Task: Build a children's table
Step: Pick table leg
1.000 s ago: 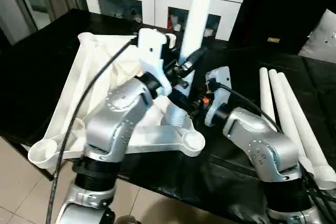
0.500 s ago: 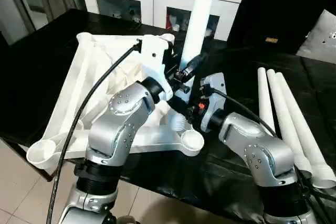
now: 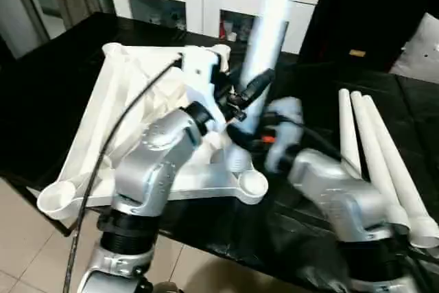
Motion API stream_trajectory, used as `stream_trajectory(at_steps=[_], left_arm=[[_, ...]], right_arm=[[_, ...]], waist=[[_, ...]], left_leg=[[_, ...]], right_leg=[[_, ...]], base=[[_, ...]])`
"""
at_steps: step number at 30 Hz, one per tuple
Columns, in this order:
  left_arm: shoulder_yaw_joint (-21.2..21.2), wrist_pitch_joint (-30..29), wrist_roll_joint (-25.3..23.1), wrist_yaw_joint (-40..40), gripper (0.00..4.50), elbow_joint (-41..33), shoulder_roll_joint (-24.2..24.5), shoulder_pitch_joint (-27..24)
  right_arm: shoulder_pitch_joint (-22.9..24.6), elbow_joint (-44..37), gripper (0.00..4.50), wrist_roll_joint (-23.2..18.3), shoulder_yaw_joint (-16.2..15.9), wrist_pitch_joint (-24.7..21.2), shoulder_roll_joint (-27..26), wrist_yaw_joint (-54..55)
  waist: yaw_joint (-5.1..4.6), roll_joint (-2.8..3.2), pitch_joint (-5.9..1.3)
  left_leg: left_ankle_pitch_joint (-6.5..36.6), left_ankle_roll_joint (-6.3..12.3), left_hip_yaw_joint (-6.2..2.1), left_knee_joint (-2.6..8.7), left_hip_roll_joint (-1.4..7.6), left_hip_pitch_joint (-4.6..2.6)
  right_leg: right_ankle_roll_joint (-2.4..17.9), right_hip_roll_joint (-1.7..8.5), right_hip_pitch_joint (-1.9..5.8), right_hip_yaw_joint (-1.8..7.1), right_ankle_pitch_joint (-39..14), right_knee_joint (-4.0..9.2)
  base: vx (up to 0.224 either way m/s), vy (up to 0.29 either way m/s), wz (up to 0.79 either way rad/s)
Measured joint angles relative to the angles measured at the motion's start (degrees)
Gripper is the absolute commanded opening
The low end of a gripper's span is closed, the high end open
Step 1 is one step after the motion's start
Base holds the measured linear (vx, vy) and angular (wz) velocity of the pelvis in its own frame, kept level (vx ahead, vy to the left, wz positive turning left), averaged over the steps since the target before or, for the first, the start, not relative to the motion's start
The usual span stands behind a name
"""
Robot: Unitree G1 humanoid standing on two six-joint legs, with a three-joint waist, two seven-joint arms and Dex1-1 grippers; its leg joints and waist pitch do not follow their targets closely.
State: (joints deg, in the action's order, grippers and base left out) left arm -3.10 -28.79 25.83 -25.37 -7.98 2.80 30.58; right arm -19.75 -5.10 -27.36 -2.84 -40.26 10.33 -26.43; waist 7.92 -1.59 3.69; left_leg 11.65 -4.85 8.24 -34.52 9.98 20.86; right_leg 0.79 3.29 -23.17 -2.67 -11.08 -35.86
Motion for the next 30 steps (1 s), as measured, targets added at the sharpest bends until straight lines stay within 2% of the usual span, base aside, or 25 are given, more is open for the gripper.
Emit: stream_trajectory(at_steps=[5,6,10,14,19,21,26,29,30], left_arm=[[1.0,-1.4,3.5,-3.0,3.60,0.2,0.3,0.8],[1.0,-1.8,4.3,-4.1,3.60,0.3,0.6,1.1],[1.9,-5.8,10.4,-9.9,3.94,0.9,1.8,1.3],[2.3,-8.8,13.9,-13.1,4.23,1.7,2.3,1.5],[2.9,-11.1,18.1,-16.2,4.22,2.2,2.5,1.9],[3.3,-11.7,19.7,-17.8,3.93,2.2,2.8,2.0],[4.7,-13.6,23.9,-19.7,3.60,1.7,2.8,2.0],[5.3,-14.0,25.1,-20.0,3.40,1.6,2.9,2.0],[5.3,-14.1,25.2,-20.1,3.21,1.5,3.2,2.0]], right_arm=[[0.0,0.1,1.87,-1.4,-1.0,0.5,4.1,-7.3],[0.0,0.2,1.87,-1.7,-0.9,0.6,4.7,-8.6],[-0.1,0.3,1.87,-4.2,-0.6,0.7,7.8,-15.8],[-0.1,-1.6,1.87,-6.8,-0.5,0.6,9.6,-20.8],[0.3,-4.3,1.87,-10.1,-0.5,0.3,10.6,-25.5],[0.8,-5.0,1.87,-10.6,-0.6,0.3,11.0,-26.8],[1.3,-5.0,1.87,-11.1,-1.1,0.0,11.3,-28.1],[1.3,-5.5,1.87,-11.5,-1.1,-0.2,11.5,-29.1],[1.3,-5.6,1.87,-11.6,-1.2,-0.3,11.7,-29.1]], waist=[[0.18,-0.03,0.01],[0.19,-0.04,0.00],[0.23,-0.05,0.01],[0.24,-0.13,0.02],[0.33,-0.22,0.03],[0.37,-0.25,0.01],[0.36,-0.26,0.01],[0.38,-0.27,0.02],[0.39,-0.28,0.01]], left_leg=[[-0.1,0.12,0.03,-0.01,0.00,0.01],[-0.1,0.14,0.03,-0.01,0.00,0.01],[-0.2,0.29,0.07,-0.02,0.00,0.00],[-0.3,0.43,0.07,-0.03,0.00,0.00],[-0.3,0.44,0.08,-0.04,0.00,0.00],[-0.3,0.44,0.08,-0.04,0.00,0.00],[-0.3,0.43,0.07,-0.08,0.00,0.00],[-0.3,0.43,0.07,-0.09,0.00,0.01],[-0.3,0.43,0.07,-0.10,0.00,0.01]], right_leg=[[0.0,0.01,0.00,-0.01,0.0,-0.04],[0.0,0.01,0.00,-0.01,0.0,-0.04],[0.1,0.02,0.00,-0.01,0.0,-0.08],[0.1,0.02,-0.01,-0.01,0.1,-0.09],[0.1,0.03,-0.01,-0.02,0.1,-0.11],[0.1,0.03,0.00,-0.02,0.1,-0.11],[0.1,0.04,0.00,-0.02,0.1,-0.11],[0.1,0.04,0.00,-0.02,0.2,-0.11],[0.1,0.04,0.01,-0.02,0.2,-0.11]], base=[[0.000,0.000,0.00],[0.000,0.000,0.00],[0.000,0.000,0.00],[0.000,0.000,0.00],[0.000,0.000,0.00],[0.000,0.000,0.00],[0.000,0.000,0.00],[0.000,0.000,0.00],[0.000,0.000,0.00]])
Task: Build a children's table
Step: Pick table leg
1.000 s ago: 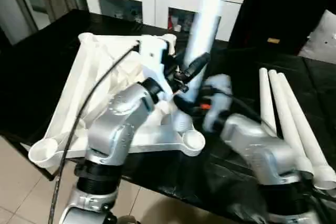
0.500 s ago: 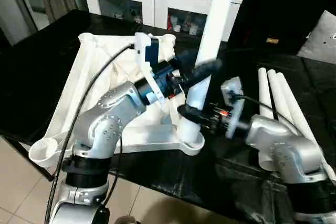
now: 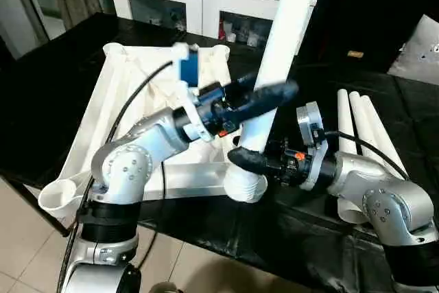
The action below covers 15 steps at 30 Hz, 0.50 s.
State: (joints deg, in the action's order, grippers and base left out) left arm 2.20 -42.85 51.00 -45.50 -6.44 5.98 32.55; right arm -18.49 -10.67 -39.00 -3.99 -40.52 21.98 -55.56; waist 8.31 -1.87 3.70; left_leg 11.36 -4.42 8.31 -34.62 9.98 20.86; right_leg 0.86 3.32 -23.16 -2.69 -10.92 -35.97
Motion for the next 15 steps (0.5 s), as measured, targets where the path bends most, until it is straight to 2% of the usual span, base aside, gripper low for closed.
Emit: stream_trajectory(at_steps=[3,4,7,10,15], left_arm=[[-0.1,0.0,-0.1,-0.4,3.04,0.0,0.6,0.0],[-0.1,0.0,-0.1,-0.4,2.78,0.0,0.9,0.0],[-0.1,0.0,-0.1,-0.4,2.69,0.0,0.9,0.0],[0.0,0.1,-0.1,-0.3,2.27,0.1,0.9,0.0],[0.0,0.5,-0.2,-0.2,1.97,0.4,1.1,0.0]], right_arm=[[0.1,-0.2,1.87,-0.1,-0.5,0.0,0.5,-0.4],[0.3,-0.4,1.87,-0.1,-0.6,0.0,0.6,-0.5],[0.5,-0.4,1.87,-0.1,-0.9,0.0,0.7,-0.6],[0.5,-0.5,1.87,-0.1,-0.9,0.0,0.7,-0.8],[0.5,-0.6,1.87,-0.1,-1.0,0.0,0.7,-0.8]], waist=[[-0.02,-0.01,0.00],[-0.01,-0.03,-0.01],[-0.01,-0.04,-0.01],[-0.01,-0.06,-0.02],[-0.02,-0.06,-0.02]], left_leg=[[0.0,0.00,0.00,-0.01,0.00,0.00],[0.0,0.00,0.00,-0.01,0.00,0.00],[0.0,0.00,0.00,-0.01,0.00,0.01],[0.0,0.00,0.00,-0.02,0.00,0.01],[0.0,0.00,0.00,-0.03,0.00,0.01]], right_leg=[[0.0,0.00,0.00,0.00,0.0,0.00],[0.0,0.00,0.00,0.00,0.0,0.00],[0.0,0.00,0.00,0.00,0.0,0.00],[0.0,0.00,0.00,0.00,0.0,0.00],[0.0,0.00,0.00,0.00,0.0,0.00]], base=[[0.000,0.000,0.00],[0.000,0.000,0.00],[0.000,0.000,0.00],[0.000,0.000,0.00],[0.000,0.000,0.00]])
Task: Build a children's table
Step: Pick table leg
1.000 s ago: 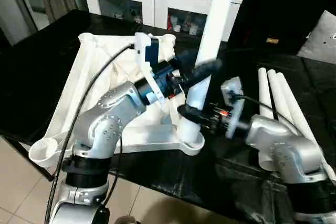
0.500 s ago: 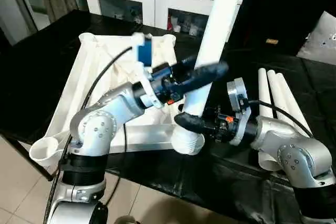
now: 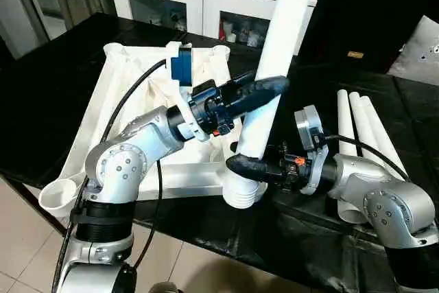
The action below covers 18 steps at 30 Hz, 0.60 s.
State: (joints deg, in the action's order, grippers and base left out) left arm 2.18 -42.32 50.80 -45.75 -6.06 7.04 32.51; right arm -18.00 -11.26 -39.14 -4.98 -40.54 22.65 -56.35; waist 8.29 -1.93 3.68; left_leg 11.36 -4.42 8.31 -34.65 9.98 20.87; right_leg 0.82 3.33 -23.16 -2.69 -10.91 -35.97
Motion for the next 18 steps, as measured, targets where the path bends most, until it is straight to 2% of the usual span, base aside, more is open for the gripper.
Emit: stream_trajectory(at_steps=[5,6,8,10,11,13,18], left_arm=[[0.4,0.5,0.0,0.7,1.82,0.5,-0.5,0.0],[0.5,0.6,0.0,0.9,1.81,0.8,-0.7,0.0],[1.0,0.9,-0.1,2.1,1.81,1.5,-1.0,0.0],[2.3,1.4,-1.0,4.7,1.80,3.2,-1.8,0.1],[2.6,1.4,-1.0,5.1,1.80,3.7,-1.9,0.1],[3.1,2.2,-1.8,7.7,1.78,4.9,-2.5,0.3],[5.9,5.5,-5.7,18.3,1.77,8.7,-4.7,3.9]], right_arm=[[0.0,0.0,1.87,0.7,-0.1,0.8,-0.5,1.1],[0.0,0.1,2.22,0.9,-0.1,0.9,-0.7,1.5],[-0.2,0.3,2.56,1.1,-0.1,0.8,-1.3,2.8],[-0.8,0.9,2.59,1.6,0.0,0.5,-1.7,5.4],[-0.8,1.1,2.80,1.7,0.1,0.5,-1.8,5.8],[-0.8,1.6,2.89,2.6,0.3,0.7,-2.3,7.8],[-2.0,3.6,3.38,3.7,4.8,2.5,-4.5,13.3]], waist=[[-0.02,0.00,0.00],[-0.02,0.00,0.00],[-0.07,0.01,-0.01],[-0.11,0.01,-0.01],[-0.10,0.01,-0.01],[-0.08,0.01,-0.01],[-0.04,-0.02,-0.01]], left_leg=[[0.0,0.00,0.00,-0.01,0.00,0.01],[0.0,0.00,0.00,-0.02,0.00,0.00],[0.0,0.00,-0.01,-0.03,0.00,-0.01],[0.0,-0.04,-0.01,-0.03,0.00,0.00],[0.0,-0.05,-0.01,-0.03,0.00,0.00],[0.0,-0.05,-0.01,-0.04,0.00,0.01],[-0.1,-0.02,-0.03,-0.10,0.00,0.10]], right_leg=[[0.0,0.00,0.00,0.00,0.0,0.00],[0.0,0.00,0.00,0.00,0.0,0.00],[0.0,0.00,0.01,0.00,0.0,0.00],[0.0,0.00,0.01,-0.01,0.1,0.01],[0.0,0.00,0.01,-0.01,0.1,0.01],[0.0,0.00,0.01,0.00,0.1,0.01],[-0.1,0.01,0.00,-0.01,0.2,0.06]], base=[[0.000,0.000,0.00],[0.000,0.000,0.00],[0.000,0.000,0.00],[0.000,0.000,0.00],[0.000,0.000,0.00],[0.000,0.000,0.00],[0.000,0.000,0.00]])
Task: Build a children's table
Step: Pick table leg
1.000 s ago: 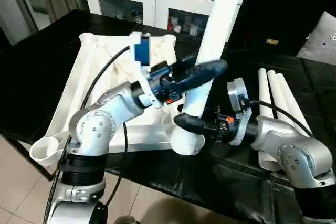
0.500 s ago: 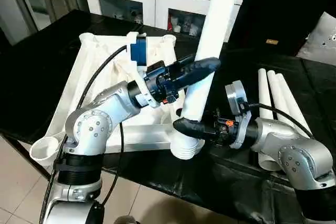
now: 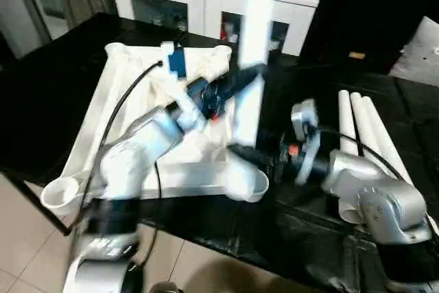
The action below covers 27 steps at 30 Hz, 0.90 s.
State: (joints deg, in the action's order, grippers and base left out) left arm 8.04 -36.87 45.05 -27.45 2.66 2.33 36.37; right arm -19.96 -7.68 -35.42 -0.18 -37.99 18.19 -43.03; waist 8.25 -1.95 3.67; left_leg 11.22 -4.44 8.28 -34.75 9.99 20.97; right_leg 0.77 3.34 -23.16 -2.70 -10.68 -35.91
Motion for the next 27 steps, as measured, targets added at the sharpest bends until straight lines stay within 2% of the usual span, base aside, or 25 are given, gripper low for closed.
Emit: stream_trajectory(at_steps=[3,4,5,7,9,10,13,17,19,27], left_arm=[[2.6,1.0,-0.5,5.1,1.77,0.5,-0.7,1.1],[3.5,1.2,-0.9,7.2,1.77,0.5,-1.1,1.6],[3.6,1.4,-1.1,8.1,1.77,0.5,-1.3,1.7],[3.7,1.4,-1.5,9.5,1.77,0.2,-1.3,1.7],[4.0,1.4,-1.5,10.0,1.77,-0.4,-1.3,1.7],[3.8,1.4,-2.1,10.6,1.77,-0.9,-1.3,1.7],[2.8,1.6,-3.8,11.5,1.77,-2.0,-1.0,1.7],[0.5,1.6,-5.6,11.8,1.77,-3.9,-0.5,1.6],[-1.8,1.6,-7.1,11.3,1.77,-5.4,0.5,1.4],[-8.0,1.7,-9.0,5.5,1.77,-8.9,2.8,-0.4]], right_arm=[[-0.3,0.2,3.53,-1.6,4.5,0.8,-2.5,4.4],[-1.2,1.1,3.71,-5.0,7.4,-0.8,-3.9,6.8],[-1.8,1.4,3.71,-7.0,9.1,-1.9,-4.2,8.0],[-2.2,1.0,3.89,-10.6,11.4,-2.7,-4.3,8.9],[-2.1,0.7,3.97,-11.9,11.9,-3.0,-4.5,8.8],[-1.9,0.1,4.19,-11.4,11.7,-3.1,-4.5,8.8],[-0.8,-1.1,4.33,-8.5,9.4,-3.2,-3.8,8.2],[-0.9,-1.2,4.33,-4.5,5.0,-4.1,-1.9,10.2],[-0.9,-1.2,4.33,-3.8,3.1,-4.2,-1.7,10.6],[-1.8,-0.9,4.37,-1.6,-0.9,-4.5,0.0,7.2]], waist=[[-0.17,-0.02,0.01],[-0.17,-0.08,0.04],[-0.14,-0.09,0.04],[-0.07,-0.25,0.01],[-0.06,-0.39,-0.01],[-0.07,-0.44,0.01],[-0.05,-0.76,-0.07],[-0.07,-1.06,-0.04],[-0.08,-1.12,-0.05],[-0.16,-1.22,-0.02]], left_leg=[[0.0,-0.01,0.01,0.01,0.01,-0.01],[0.0,-0.01,0.00,0.01,0.01,-0.01],[0.0,-0.01,0.01,0.01,0.01,0.00],[0.0,0.00,0.01,0.03,0.01,0.01],[0.0,0.00,0.01,0.04,0.03,0.02],[0.0,0.00,0.01,0.03,0.02,0.05],[0.0,-0.01,0.01,0.03,0.03,0.04],[-0.1,-0.09,-0.01,0.03,0.03,0.04],[-0.1,-0.10,-0.01,0.04,0.03,0.03],[-0.1,-0.10,0.00,0.06,0.03,0.04]], right_leg=[[0.0,0.00,-0.01,-0.01,0.0,0.00],[0.0,0.00,-0.01,-0.02,0.0,-0.01],[0.0,0.00,-0.01,-0.02,0.0,-0.01],[0.0,0.00,-0.01,-0.04,0.0,0.00],[0.0,0.00,-0.01,-0.07,0.0,0.02],[0.0,0.00,-0.02,-0.07,0.0,0.04],[0.0,0.00,-0.02,-0.08,0.0,0.04],[-0.3,0.00,-0.02,-0.07,-0.1,0.08],[-0.3,0.00,-0.02,-0.07,-0.1,0.07],[-0.3,0.00,-0.03,-0.07,-0.1,0.08]], base=[[0.000,0.000,0.00],[0.000,0.000,0.00],[0.000,0.000,0.00],[0.000,0.000,0.00],[0.000,0.000,0.00],[0.000,0.000,0.00],[0.000,0.000,0.00],[0.000,0.000,0.00],[0.000,0.000,0.00],[0.000,0.000,0.00]])
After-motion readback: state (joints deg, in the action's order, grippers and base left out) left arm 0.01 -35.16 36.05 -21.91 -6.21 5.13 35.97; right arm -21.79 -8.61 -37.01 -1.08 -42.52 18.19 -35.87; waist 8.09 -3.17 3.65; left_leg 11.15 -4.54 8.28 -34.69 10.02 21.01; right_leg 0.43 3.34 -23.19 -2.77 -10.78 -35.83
